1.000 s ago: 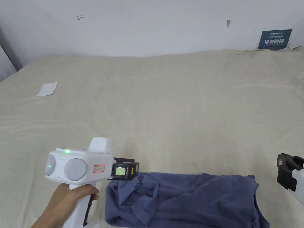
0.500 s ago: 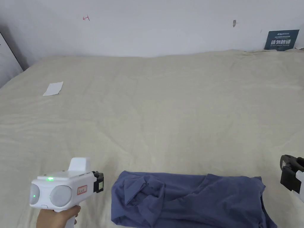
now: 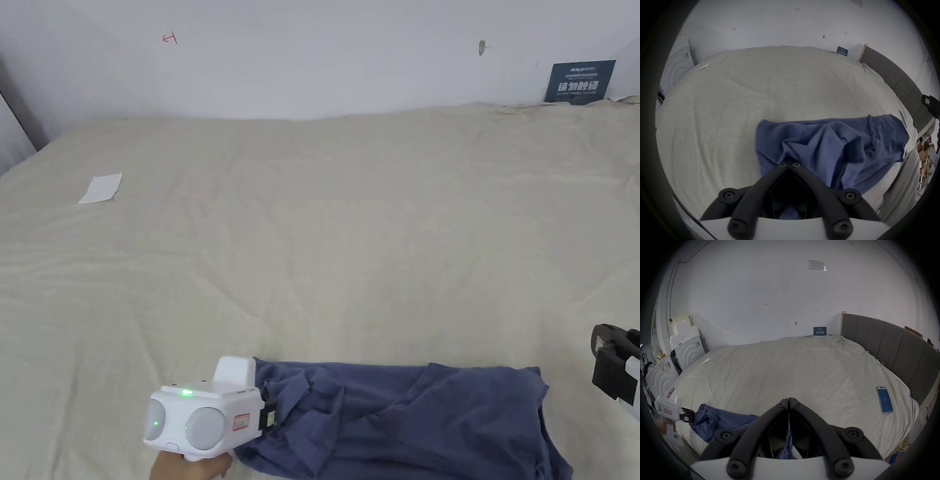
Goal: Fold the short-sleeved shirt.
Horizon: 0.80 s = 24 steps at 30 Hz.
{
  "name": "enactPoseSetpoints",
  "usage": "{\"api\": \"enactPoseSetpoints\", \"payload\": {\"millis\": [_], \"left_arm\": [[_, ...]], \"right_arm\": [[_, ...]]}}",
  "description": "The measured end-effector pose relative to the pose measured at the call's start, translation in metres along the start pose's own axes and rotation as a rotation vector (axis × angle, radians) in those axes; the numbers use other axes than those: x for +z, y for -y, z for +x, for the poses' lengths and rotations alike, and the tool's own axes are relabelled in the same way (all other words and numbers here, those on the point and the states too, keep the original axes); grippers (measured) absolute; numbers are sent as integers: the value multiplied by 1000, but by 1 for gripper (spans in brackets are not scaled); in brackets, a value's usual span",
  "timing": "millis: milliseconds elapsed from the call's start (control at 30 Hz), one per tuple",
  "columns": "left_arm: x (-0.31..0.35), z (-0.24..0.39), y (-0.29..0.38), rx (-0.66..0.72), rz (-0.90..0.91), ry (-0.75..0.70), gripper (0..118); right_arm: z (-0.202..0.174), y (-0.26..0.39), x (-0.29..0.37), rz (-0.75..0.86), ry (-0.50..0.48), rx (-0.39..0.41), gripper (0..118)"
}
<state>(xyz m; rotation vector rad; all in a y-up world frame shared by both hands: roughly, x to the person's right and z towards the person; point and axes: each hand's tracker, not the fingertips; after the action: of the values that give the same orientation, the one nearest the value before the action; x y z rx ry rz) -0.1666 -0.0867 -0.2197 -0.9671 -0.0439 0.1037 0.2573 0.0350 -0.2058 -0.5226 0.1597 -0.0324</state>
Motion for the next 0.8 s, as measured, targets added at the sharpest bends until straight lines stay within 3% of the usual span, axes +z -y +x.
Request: {"api": "enactPoseSetpoints", "payload": {"millis": [433, 800], "left_arm": [[-12, 70, -1, -67, -23, 133, 0], [-10, 87, 0, -98, -11, 172, 0]], "right_arm": [[14, 1, 4, 3, 29, -17, 1], [17, 4, 3, -4, 32, -29, 1]]}}
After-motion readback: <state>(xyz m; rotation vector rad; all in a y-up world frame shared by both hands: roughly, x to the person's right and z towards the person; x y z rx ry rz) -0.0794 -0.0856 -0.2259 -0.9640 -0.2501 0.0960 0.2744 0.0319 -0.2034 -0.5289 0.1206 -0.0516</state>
